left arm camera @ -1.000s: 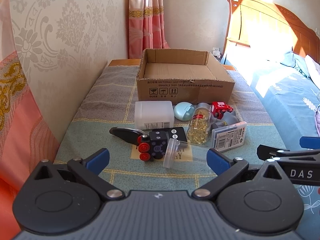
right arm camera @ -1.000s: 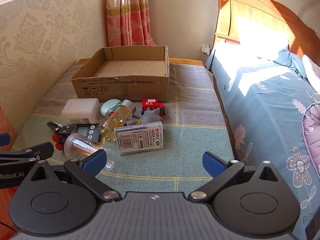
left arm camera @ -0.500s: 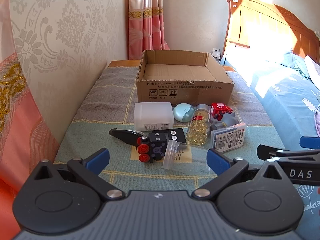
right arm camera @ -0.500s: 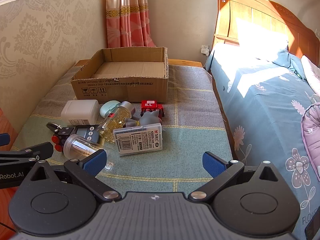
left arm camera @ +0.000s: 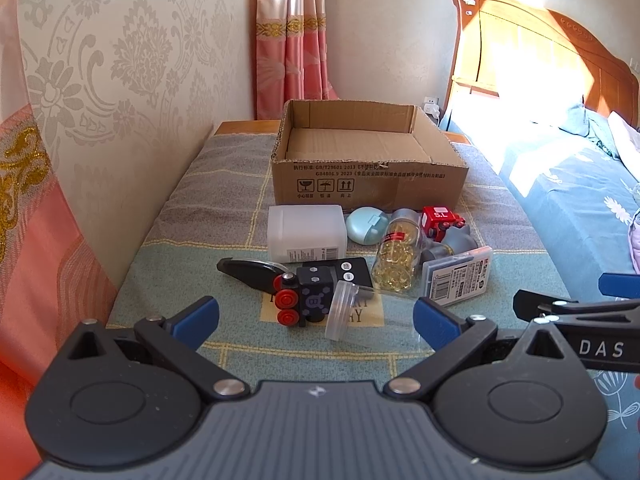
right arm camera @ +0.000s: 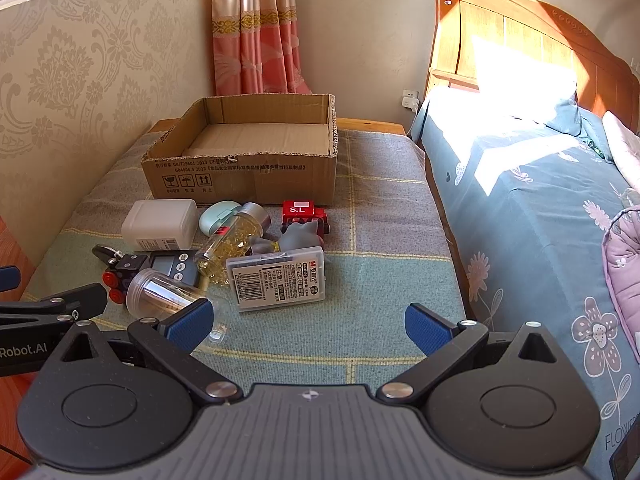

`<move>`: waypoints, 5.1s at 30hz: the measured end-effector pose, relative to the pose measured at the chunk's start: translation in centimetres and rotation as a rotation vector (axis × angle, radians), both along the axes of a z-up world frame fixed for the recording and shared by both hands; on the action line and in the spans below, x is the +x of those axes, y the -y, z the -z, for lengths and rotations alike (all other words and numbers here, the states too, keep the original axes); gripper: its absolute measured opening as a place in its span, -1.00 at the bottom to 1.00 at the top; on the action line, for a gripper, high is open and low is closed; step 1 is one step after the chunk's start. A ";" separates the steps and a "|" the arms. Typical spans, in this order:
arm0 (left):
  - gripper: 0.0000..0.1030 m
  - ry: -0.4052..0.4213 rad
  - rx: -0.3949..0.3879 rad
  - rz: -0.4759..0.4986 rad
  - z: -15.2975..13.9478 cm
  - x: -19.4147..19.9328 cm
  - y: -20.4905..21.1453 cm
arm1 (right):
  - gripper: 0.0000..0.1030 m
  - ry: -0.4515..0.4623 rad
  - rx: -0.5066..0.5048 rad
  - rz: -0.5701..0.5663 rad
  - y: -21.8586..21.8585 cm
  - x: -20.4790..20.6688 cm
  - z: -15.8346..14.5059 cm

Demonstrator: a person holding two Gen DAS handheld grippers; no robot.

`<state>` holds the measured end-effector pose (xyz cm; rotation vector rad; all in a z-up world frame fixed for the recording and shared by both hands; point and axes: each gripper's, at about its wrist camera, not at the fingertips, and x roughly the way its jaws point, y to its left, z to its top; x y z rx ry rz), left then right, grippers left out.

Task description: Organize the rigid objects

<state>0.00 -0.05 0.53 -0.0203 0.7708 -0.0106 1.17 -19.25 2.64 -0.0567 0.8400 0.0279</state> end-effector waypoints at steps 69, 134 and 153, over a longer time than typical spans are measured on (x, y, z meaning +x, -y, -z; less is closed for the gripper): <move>0.99 -0.008 0.043 -0.042 4.2 4.8 -6.0 | 1.00 -0.002 -0.120 -0.213 -3.5 2.6 7.9; 0.78 -0.014 0.025 0.261 11.0 2.8 -4.9 | 1.00 -0.003 0.019 -0.352 0.6 1.5 10.9; 0.09 0.042 -0.001 0.282 11.0 2.7 -4.8 | 1.00 0.014 0.000 -0.369 -0.4 2.1 9.5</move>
